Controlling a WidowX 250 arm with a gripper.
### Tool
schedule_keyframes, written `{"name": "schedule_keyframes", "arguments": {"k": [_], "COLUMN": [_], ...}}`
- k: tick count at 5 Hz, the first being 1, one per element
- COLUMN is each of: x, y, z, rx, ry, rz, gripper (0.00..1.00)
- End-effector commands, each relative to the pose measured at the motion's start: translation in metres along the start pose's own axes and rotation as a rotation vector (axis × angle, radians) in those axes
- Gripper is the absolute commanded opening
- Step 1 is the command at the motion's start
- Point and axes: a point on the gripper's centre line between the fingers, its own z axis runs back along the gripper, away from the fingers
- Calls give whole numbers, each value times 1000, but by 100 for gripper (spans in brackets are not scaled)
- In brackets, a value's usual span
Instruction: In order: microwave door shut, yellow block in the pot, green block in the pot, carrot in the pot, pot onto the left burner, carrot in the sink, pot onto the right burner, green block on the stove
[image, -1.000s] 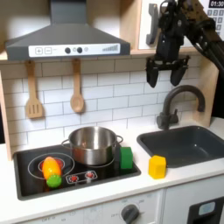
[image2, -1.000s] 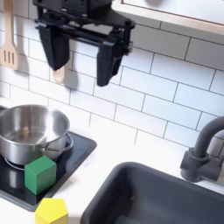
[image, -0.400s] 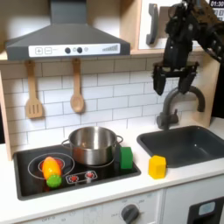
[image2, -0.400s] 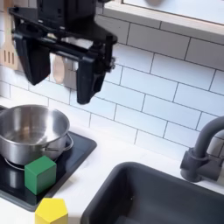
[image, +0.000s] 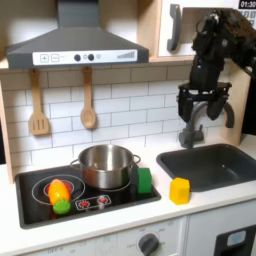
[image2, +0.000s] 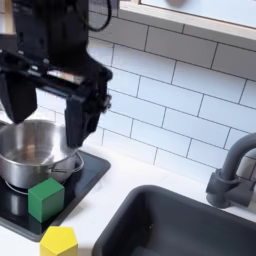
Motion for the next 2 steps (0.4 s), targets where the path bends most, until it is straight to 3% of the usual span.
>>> {"name": "schedule_keyframes", "arguments": {"k": [1, 2], "x": [0, 0], "y": [0, 0], "z": [-1, 0], "rx": [-2, 0], "ry": [3, 2], "rz": [-2, -2], "gripper": [100, 100]}}
